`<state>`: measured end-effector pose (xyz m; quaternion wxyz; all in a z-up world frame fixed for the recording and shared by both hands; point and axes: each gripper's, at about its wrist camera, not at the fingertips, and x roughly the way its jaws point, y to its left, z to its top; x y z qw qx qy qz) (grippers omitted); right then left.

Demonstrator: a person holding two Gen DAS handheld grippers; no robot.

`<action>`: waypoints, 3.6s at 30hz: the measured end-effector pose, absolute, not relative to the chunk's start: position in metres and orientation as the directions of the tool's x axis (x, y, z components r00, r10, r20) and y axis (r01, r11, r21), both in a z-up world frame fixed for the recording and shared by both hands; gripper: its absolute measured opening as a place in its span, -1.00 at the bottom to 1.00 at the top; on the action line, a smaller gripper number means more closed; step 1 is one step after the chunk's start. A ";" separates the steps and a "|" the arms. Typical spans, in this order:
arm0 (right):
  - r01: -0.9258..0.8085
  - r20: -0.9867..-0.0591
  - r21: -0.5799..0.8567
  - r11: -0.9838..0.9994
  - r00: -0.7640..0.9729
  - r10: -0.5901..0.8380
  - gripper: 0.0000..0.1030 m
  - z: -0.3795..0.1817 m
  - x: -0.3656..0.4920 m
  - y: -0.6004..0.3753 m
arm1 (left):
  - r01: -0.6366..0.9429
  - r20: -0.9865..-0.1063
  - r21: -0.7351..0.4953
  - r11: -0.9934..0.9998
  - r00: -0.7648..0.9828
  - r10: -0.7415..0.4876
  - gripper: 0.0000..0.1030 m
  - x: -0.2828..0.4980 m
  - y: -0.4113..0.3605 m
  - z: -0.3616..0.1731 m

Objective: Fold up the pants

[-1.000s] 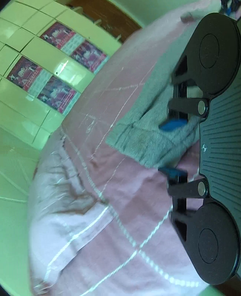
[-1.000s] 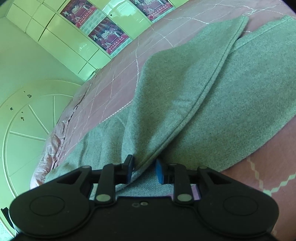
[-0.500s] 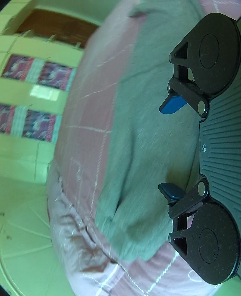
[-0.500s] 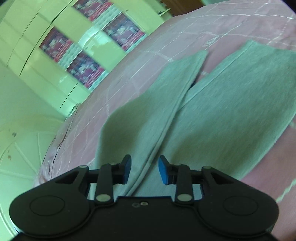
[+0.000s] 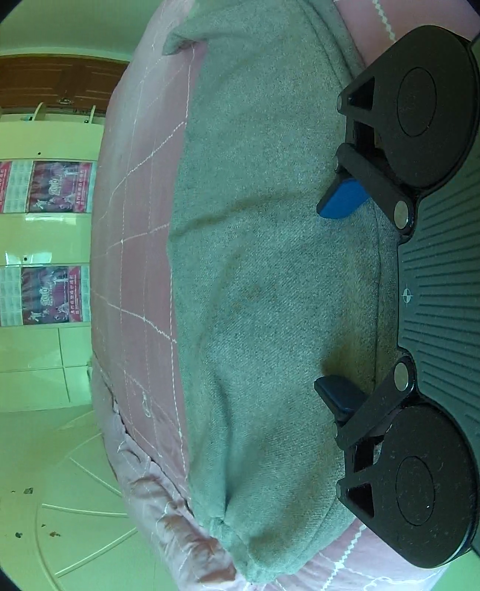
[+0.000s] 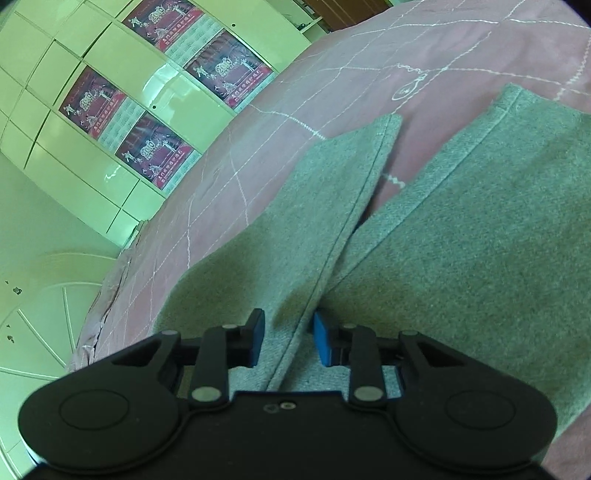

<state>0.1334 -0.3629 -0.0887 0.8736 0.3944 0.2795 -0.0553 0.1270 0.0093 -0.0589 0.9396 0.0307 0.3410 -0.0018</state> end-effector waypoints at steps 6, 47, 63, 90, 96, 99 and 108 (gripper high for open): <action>0.174 -0.405 0.598 0.783 0.908 0.108 -1.00 -0.030 0.098 -0.354 | 0.060 -0.652 0.025 0.998 0.757 -0.029 0.78 0.125 0.015 -0.056; 0.445 -0.477 0.746 0.496 0.876 -0.069 -0.78 -0.078 -0.018 -0.462 | 0.031 -0.619 0.044 0.999 0.786 0.003 0.87 0.127 0.021 -0.062; 0.507 -0.543 0.692 0.514 0.835 -0.092 -1.00 -0.086 -0.011 -0.470 | 0.046 -0.620 0.041 0.998 0.784 -0.011 0.87 0.126 0.022 -0.060; 0.509 -0.529 0.704 0.495 0.841 -0.112 -0.91 -0.101 0.012 -0.504 | 0.047 -0.610 0.036 0.998 0.792 -0.015 0.91 0.126 0.023 -0.064; 0.508 -0.496 0.585 0.632 0.841 -0.218 -0.66 -0.051 -0.010 -0.456 | 0.008 -0.563 -0.009 1.000 0.826 -0.012 0.91 0.115 0.029 -0.056; 0.425 -0.466 0.628 0.652 0.876 -0.123 -0.64 -0.039 -0.011 -0.433 | -0.018 -0.549 -0.046 0.999 0.836 -0.010 0.91 0.108 0.034 -0.051; 0.190 -0.473 0.760 0.621 0.818 0.328 -0.60 -0.059 0.027 -0.292 | -0.151 -0.585 -0.132 0.980 0.810 0.046 0.91 0.092 0.080 -0.046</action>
